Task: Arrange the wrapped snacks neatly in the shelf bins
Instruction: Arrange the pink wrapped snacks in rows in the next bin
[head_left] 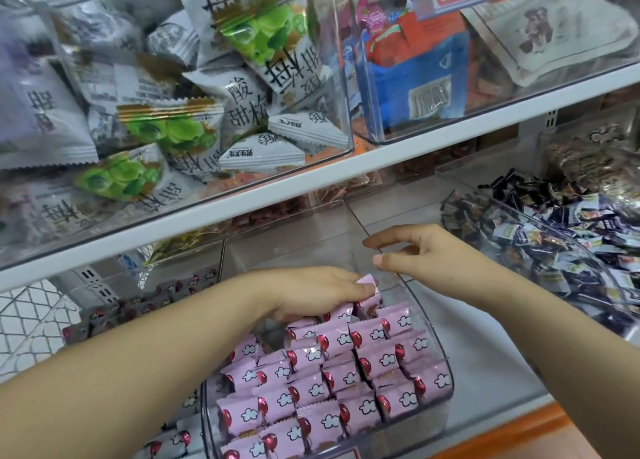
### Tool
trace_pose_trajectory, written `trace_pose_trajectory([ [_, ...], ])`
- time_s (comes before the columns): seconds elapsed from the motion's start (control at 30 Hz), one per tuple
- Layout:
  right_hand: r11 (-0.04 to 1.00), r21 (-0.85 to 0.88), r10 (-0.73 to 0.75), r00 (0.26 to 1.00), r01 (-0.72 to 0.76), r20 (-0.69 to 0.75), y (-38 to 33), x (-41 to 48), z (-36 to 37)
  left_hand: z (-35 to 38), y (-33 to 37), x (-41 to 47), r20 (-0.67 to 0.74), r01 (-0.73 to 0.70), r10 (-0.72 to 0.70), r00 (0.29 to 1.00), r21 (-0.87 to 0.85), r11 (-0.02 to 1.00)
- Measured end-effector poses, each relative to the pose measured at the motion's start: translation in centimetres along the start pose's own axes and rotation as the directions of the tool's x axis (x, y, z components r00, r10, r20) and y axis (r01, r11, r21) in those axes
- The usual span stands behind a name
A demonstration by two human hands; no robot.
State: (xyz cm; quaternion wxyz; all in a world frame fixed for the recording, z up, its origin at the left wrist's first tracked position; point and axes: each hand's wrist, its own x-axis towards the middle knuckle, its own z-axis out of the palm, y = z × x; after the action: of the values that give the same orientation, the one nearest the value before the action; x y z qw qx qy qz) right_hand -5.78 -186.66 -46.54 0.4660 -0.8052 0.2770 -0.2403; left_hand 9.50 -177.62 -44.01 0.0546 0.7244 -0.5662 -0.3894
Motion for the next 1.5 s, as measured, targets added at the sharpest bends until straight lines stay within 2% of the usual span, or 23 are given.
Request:
trace_pose_trajectory([
  [0.13, 1.000, 0.006, -0.010, 1.000, 0.010, 0.013, 0.0, 0.0, -0.1, -0.6, -0.4, -0.4, 0.047, -0.003, 0.006, 0.999, -0.071, 0.997],
  [0.33, 1.000, 0.003, -0.014, 1.000, 0.014, 0.016, 0.1, 0.1, -0.1, -0.9, 0.2, -0.3, 0.042, -0.024, 0.024, 0.999, -0.002, 1.000],
  [0.5, 1.000, 0.008, -0.020, 1.000, 0.020, 0.009, 0.3, 0.1, 0.0, -0.4, 0.4, -0.3, 0.120, -0.059, 0.047, 0.992, 0.106, 0.993],
  [0.9, 1.000, 0.006, -0.015, 1.000, 0.015, 0.008, 0.2, 0.0, 0.0, -0.7, -0.3, -0.6, -0.011, -0.061, 0.062, 0.998, 0.064, 0.996],
  [1.1, 1.000, 0.014, -0.027, 1.000, 0.027, 0.002, 0.4, 0.2, 0.0, -0.3, -0.3, -1.2, 0.090, -0.054, 0.046, 0.995, 0.086, 0.995],
  [1.17, 0.999, 0.025, -0.030, 1.000, 0.030, -0.001, 0.5, 0.1, 0.0, -0.6, -0.5, -1.2, 0.072, -0.009, 0.006, 0.997, 0.045, 0.999],
  [1.27, 0.999, 0.020, -0.035, 0.999, 0.035, -0.008, 0.4, 0.0, 0.0, -0.9, -1.2, -1.1, 0.053, 0.061, -0.052, 0.997, -0.185, 0.981],
  [1.33, 0.999, 0.015, -0.032, 0.999, 0.032, -0.013, 0.2, -0.3, 0.0, -0.8, -1.4, -1.4, 0.029, 0.034, -0.027, 0.999, -0.255, 0.966],
  [1.4, 0.999, 0.012, -0.037, 0.999, 0.037, -0.031, 0.0, -0.6, 0.3, -1.0, -1.4, -2.6, -0.041, 0.005, -0.015, 0.999, -0.245, 0.970],
  [1.5, 0.998, -0.019, -0.068, 0.992, 0.066, -0.109, -1.0, -0.9, 0.5, -1.5, -1.9, -6.1, -0.201, -0.064, 0.036, 0.979, -0.134, 0.989],
])
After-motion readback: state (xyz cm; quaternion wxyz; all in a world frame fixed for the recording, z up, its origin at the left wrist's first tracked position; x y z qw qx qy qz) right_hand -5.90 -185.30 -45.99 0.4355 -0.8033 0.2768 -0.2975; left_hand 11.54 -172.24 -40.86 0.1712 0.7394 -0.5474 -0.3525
